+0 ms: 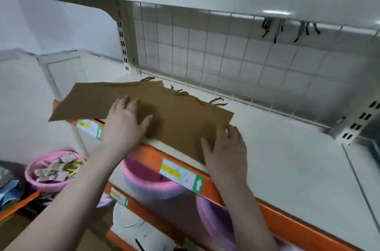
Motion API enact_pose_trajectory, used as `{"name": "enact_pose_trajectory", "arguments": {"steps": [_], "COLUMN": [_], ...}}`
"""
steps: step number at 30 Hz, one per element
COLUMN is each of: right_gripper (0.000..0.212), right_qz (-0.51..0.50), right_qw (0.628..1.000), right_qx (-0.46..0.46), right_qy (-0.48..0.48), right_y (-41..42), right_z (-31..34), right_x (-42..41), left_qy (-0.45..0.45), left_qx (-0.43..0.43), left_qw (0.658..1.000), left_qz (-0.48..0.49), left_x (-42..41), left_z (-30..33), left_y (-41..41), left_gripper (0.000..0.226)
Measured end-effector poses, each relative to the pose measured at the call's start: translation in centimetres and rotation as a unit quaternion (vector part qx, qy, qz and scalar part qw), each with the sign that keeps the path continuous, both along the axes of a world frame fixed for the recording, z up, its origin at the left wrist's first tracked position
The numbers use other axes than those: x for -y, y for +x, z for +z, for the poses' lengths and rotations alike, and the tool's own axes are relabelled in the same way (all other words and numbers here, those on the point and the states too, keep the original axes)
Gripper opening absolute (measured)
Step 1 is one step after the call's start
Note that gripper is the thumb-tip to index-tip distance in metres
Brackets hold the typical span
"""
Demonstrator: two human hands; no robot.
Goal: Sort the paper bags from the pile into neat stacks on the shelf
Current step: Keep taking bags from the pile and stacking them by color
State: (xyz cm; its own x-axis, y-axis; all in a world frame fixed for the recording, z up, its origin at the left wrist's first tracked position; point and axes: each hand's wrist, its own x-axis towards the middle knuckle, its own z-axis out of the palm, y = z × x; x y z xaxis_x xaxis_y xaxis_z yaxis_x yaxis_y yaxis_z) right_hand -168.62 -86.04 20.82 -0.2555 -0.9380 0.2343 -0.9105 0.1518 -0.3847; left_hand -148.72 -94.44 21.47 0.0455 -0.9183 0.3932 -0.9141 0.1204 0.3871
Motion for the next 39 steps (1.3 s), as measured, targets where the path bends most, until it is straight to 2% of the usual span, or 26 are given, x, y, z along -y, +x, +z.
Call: {"name": "enact_pose_trajectory", "arguments": {"steps": [7,11,16,19,22,26,32,35,39], "right_gripper": [0.057,0.06,0.062,0.079,0.091,0.088,0.076,0.075,0.075], "right_qz": [-0.089,-0.109,-0.128,-0.134,-0.135,-0.188,-0.284,-0.29,-0.28], "right_qw": [0.996,0.99,0.988,0.988,0.988,0.98,0.958,0.949,0.94], "right_qx": [-0.005,-0.035,-0.056,-0.062,-0.055,-0.036,0.028,0.122,0.165], "right_qy": [0.023,0.078,0.065,0.053,0.059,0.056,0.031,-0.019,-0.105], "right_y": [5.2,5.9,5.8,5.8,5.7,5.7,5.0,4.4,3.4], "right_z": [-0.8,-1.7,-2.4,-2.8,-2.8,-2.4,-1.3,-1.0,0.3], "right_x": [4.5,5.7,6.9,7.2,7.2,6.9,6.5,6.0,4.5], "left_qy": [0.093,0.168,0.161,0.191,0.188,0.112,0.051,0.034,0.011], "left_qx": [0.081,0.104,0.093,0.054,-0.036,-0.156,-0.282,-0.32,-0.353], "left_qw": [0.989,0.976,0.976,0.974,0.976,0.974,0.948,0.934,0.921], "left_qz": [-0.079,-0.092,-0.109,-0.109,-0.107,-0.124,-0.141,-0.155,-0.165], "left_x": [9.1,11.0,12.7,13.9,14.4,14.4,14.3,13.6,11.3], "left_z": [-0.5,-1.3,-0.8,-0.7,-0.7,-1.0,-0.4,0.5,2.4], "left_y": [3.7,4.7,4.3,4.1,4.0,4.1,4.7,4.7,4.0], "left_gripper": [0.065,0.07,0.08,0.086,0.082,0.074,0.064,0.057,0.052]}}
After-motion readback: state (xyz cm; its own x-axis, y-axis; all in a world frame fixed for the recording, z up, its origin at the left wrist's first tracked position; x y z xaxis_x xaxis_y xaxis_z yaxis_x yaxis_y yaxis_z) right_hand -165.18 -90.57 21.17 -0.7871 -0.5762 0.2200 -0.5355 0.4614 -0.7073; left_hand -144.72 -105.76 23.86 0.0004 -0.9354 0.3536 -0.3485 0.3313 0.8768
